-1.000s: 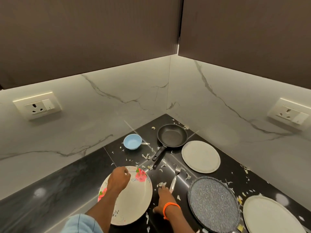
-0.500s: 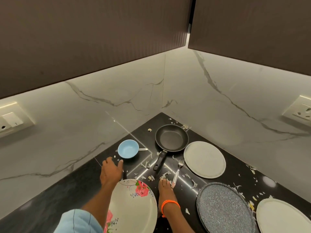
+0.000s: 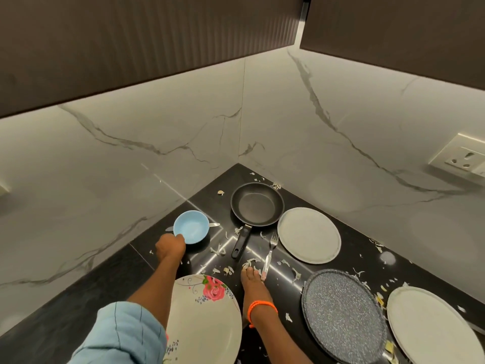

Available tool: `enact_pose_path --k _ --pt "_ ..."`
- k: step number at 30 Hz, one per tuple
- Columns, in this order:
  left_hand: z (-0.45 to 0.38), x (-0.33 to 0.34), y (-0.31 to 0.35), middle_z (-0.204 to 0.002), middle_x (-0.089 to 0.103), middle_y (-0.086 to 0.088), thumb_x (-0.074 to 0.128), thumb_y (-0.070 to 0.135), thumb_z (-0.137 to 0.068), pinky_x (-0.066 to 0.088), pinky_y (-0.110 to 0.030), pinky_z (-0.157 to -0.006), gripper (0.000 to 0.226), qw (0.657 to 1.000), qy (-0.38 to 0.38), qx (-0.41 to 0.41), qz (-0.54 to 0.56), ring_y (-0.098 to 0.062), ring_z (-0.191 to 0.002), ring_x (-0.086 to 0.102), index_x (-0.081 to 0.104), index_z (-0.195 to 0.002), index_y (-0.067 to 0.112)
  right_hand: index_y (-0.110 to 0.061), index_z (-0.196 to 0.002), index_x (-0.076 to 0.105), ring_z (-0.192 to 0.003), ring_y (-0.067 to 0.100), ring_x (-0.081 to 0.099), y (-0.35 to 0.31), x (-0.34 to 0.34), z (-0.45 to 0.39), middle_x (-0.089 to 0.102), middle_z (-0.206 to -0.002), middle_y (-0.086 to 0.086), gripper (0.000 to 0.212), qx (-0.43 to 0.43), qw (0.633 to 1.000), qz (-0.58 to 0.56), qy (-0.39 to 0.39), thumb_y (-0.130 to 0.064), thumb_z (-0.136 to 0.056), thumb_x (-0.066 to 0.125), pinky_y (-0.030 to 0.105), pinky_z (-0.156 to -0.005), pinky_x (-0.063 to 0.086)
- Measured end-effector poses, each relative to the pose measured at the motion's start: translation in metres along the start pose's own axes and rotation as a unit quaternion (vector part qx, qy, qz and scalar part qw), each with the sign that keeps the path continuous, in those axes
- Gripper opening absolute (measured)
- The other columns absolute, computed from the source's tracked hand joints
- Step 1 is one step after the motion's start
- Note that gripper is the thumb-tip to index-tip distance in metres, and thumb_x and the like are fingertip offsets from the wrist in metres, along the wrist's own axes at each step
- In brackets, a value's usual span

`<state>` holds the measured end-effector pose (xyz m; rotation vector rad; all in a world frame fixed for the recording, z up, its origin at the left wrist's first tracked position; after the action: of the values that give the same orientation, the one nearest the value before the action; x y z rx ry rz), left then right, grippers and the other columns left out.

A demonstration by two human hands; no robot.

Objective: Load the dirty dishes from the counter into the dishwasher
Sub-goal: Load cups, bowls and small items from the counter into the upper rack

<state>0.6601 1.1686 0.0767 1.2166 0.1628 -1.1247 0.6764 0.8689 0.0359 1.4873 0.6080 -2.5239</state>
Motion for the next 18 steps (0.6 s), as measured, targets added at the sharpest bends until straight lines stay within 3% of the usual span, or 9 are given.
enact_pose_path --k 5,8,10,13,18 --pt "0.025 0.007 0.015 -0.086 0.072 -0.011 0.063 0.028 -0.096 0.063 -0.041 -0.073 0.027 0.991 -0.021 -0.006 0.134 -0.024 -0.075 0.071 0.072 -0.107 0.005 -0.012 -0.160 0.000 -0.154 0.025 0.000 -0.005 -0.008 0.004 0.000 -0.167 0.007 0.091 0.013 1.000 -0.003 0.006 0.005 -0.091 0.058 0.038 -0.124 0.015" --pt "0.050 0.013 0.036 -0.081 0.072 -0.008 0.065 0.028 -0.091 0.060 -0.041 -0.072 0.021 0.982 -0.050 0.033 0.178 -0.026 -0.079 0.071 0.073 -0.089 0.009 -0.010 -0.159 -0.001 -0.154 0.028 -0.002 -0.007 -0.009 0.008 -0.003 -0.167 0.009 0.114 0.007 0.999 0.002 -0.052 -0.005 -0.078 0.079 0.040 -0.125 0.012" --pt "0.067 0.023 0.049 -0.082 0.071 -0.008 0.064 0.026 -0.090 0.056 -0.036 -0.065 0.020 0.974 -0.083 0.046 0.204 -0.025 -0.078 0.068 0.072 -0.088 0.008 -0.009 -0.159 0.008 -0.153 0.031 0.008 -0.004 -0.018 0.017 0.007 -0.166 0.011 0.123 -0.013 0.996 0.004 -0.085 -0.018 -0.068 0.090 0.039 -0.124 0.015" --pt "0.092 0.053 0.059 -0.091 0.071 -0.014 0.067 0.019 -0.087 0.058 -0.036 -0.067 0.013 0.947 -0.167 0.016 0.275 -0.023 -0.075 0.066 0.069 -0.094 0.009 -0.022 -0.151 0.040 -0.138 0.027 0.044 0.017 -0.048 0.034 0.048 -0.150 0.006 0.099 -0.006 0.993 -0.117 -0.017 -0.024 -0.065 0.091 0.035 -0.113 0.037" --pt "0.146 0.102 0.065 -0.101 0.070 -0.014 0.072 0.017 -0.087 0.060 -0.034 -0.074 0.020 0.929 -0.255 -0.001 0.268 -0.022 -0.086 0.066 0.067 -0.105 0.011 -0.030 -0.128 0.065 -0.110 0.017 0.064 0.087 -0.088 0.096 0.069 -0.119 -0.003 0.051 0.054 0.960 -0.244 0.127 -0.030 -0.079 0.079 0.027 -0.094 0.048"
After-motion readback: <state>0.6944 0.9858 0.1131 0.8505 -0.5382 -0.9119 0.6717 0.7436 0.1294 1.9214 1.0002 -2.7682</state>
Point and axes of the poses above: each hand's wrist, its own z-axis away from the middle knuckle, its own x-axis out of the palm, y = z × x, the point moved 10 cm from there along -z, towards the middle knuckle
